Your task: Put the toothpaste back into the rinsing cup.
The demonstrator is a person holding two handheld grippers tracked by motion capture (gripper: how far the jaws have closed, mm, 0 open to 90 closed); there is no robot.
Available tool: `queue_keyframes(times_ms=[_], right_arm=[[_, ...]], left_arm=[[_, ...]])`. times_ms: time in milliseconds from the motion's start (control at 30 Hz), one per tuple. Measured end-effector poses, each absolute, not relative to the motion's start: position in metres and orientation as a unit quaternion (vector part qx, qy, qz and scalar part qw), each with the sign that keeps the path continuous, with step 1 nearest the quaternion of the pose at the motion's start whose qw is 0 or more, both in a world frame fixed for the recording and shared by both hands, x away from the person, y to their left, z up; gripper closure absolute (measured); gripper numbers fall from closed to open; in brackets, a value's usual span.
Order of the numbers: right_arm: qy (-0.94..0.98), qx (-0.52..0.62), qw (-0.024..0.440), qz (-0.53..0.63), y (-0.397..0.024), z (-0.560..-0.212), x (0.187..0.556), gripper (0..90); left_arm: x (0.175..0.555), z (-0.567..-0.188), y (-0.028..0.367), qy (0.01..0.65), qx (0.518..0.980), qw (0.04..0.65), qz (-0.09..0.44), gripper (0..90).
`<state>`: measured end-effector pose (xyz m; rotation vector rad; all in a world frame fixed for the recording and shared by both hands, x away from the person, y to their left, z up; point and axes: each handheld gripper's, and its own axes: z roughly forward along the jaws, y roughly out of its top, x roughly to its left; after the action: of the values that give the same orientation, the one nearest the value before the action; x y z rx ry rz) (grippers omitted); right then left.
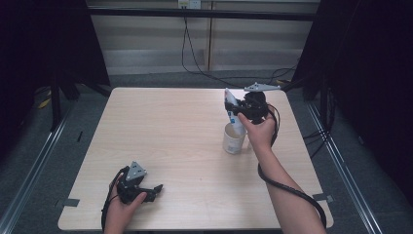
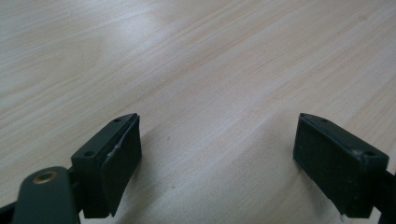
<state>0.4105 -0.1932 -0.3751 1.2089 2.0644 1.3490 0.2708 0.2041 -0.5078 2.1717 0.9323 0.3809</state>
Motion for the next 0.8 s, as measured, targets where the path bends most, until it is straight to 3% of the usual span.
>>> queue_keyframes(times_ms=[800], right_arm=[[0.740, 0.431, 0.196, 0.478, -0.190, -0.392, 0.406, 64.7]], left_arm=[[0.271, -0.508, 0.204, 0.362, 0.845, 0.365, 0.148, 15.1]])
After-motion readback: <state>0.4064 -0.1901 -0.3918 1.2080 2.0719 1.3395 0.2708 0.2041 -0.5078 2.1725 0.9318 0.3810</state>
